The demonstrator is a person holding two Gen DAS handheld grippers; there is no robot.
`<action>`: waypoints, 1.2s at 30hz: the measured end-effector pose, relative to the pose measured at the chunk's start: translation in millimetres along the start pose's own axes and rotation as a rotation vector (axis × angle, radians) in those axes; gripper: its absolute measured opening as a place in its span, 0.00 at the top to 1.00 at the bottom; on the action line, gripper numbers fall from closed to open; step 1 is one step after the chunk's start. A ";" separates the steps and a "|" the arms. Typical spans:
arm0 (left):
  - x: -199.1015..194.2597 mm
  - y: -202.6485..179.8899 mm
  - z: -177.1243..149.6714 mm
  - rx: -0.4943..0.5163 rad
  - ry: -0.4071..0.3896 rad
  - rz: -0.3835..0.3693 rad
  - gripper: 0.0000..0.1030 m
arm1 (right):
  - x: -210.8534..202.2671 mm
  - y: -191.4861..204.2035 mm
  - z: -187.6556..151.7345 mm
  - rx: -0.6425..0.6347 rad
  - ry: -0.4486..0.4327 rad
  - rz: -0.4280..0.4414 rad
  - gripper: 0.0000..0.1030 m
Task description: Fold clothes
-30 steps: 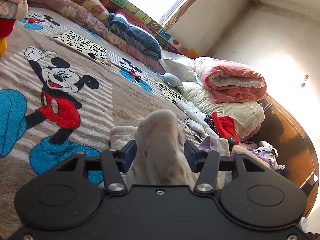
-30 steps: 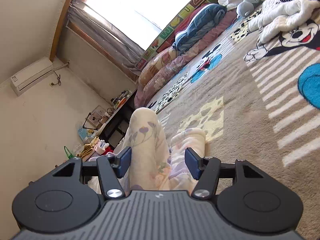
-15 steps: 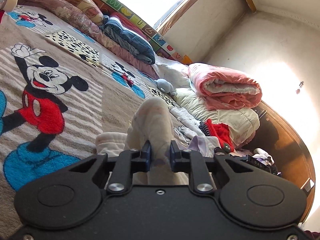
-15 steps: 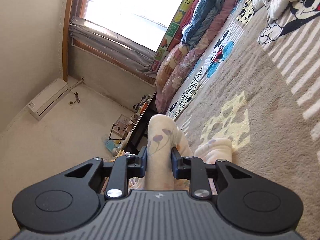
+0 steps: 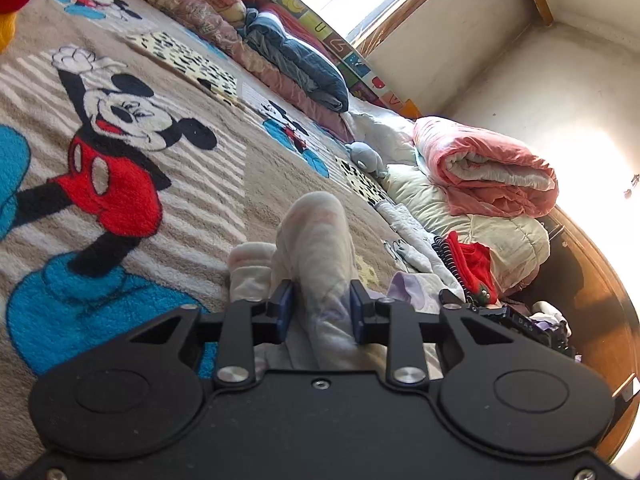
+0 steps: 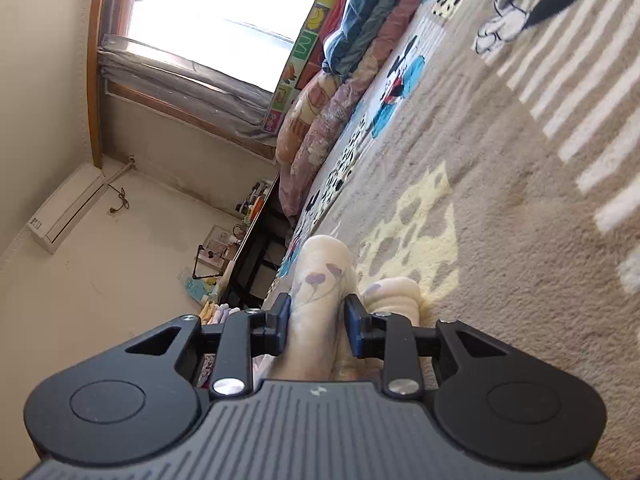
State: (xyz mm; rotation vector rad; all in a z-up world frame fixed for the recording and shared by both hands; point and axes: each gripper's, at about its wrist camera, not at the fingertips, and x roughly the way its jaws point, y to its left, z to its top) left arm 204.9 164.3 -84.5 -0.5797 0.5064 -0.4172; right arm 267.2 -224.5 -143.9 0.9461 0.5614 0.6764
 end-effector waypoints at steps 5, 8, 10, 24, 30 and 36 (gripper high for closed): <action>-27.3 -32.0 2.9 0.217 -0.107 0.057 0.60 | -5.4 43.0 -10.5 -0.315 0.020 -0.051 0.48; -29.4 -47.0 -3.1 0.336 -0.109 0.000 0.58 | -8.6 68.8 -16.7 -0.505 0.031 -0.082 0.39; -14.7 -52.6 -6.3 0.405 -0.076 0.012 0.57 | -10.7 85.9 -20.9 -0.631 0.039 -0.103 0.35; 54.6 -14.9 -7.5 0.356 0.106 0.017 0.58 | 15.0 64.3 -16.9 -0.640 0.141 -0.160 0.35; 63.6 -15.3 -10.7 0.359 0.148 0.028 0.58 | 24.4 50.7 -12.9 -0.566 0.200 -0.158 0.34; 44.9 -37.9 -14.3 0.472 0.058 0.070 0.57 | 9.4 75.4 -24.6 -0.683 0.133 -0.184 0.34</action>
